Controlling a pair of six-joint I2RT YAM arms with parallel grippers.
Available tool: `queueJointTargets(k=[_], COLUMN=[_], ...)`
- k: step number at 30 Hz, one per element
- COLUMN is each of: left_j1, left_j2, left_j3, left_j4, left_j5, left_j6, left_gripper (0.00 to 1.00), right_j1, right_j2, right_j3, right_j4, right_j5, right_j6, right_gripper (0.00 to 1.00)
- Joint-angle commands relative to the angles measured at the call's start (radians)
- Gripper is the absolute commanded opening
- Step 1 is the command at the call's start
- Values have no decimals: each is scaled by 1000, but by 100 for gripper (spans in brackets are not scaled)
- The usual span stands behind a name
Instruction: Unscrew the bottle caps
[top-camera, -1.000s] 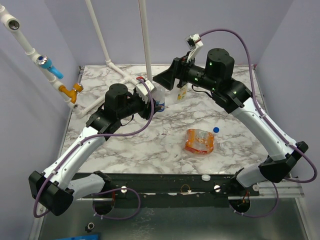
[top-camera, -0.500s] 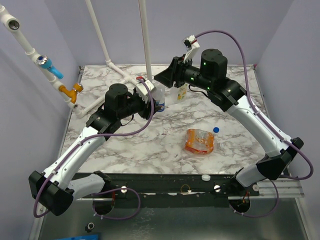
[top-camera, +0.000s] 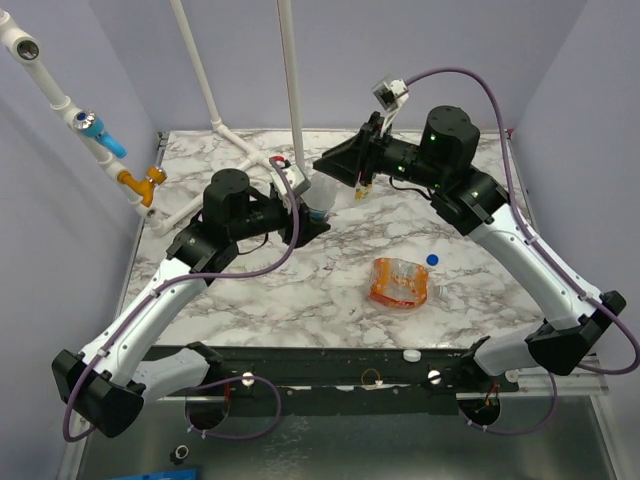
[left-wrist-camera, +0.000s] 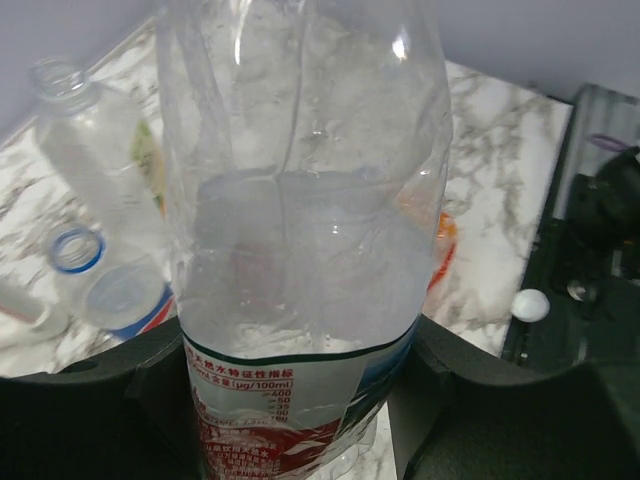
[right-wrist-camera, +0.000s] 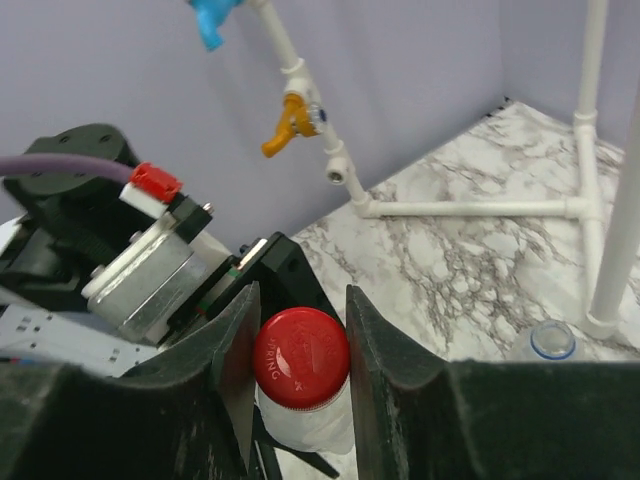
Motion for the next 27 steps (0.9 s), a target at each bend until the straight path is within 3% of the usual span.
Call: queueJointTargets(k=[1, 6, 10, 14, 17, 19, 27], left_j1=[2, 1, 2, 1, 2, 1, 2], left_j2=[-54, -42, -47, -41, -39, -39, -40], left_j3=[1, 19, 13, 17, 17, 16, -2], left_j4=[12, 11, 11, 11, 11, 11, 11], left_j5=[308, 415, 400, 386, 344, 321, 293], left_j6=[-78, -171, -159, -159, -146, -133, -115], left_gripper=[0, 0, 0, 0, 0, 0, 0], right_j1=[-1, -3, -5, -5, -5, -5, -5], right_j2=[-88, -122, -141, -148, -134, -113, -145], right_j3=[-23, -47, -56, -53, -33, -9, -18], right_j4=[128, 160, 143, 110, 73, 38, 73], right_j5=[-283, -504, -553, -509, -395, -325, -164], right_j6=[-55, -74, -91, -113, -116, -112, -95], right_gripper=[17, 18, 19, 30, 46, 49, 22])
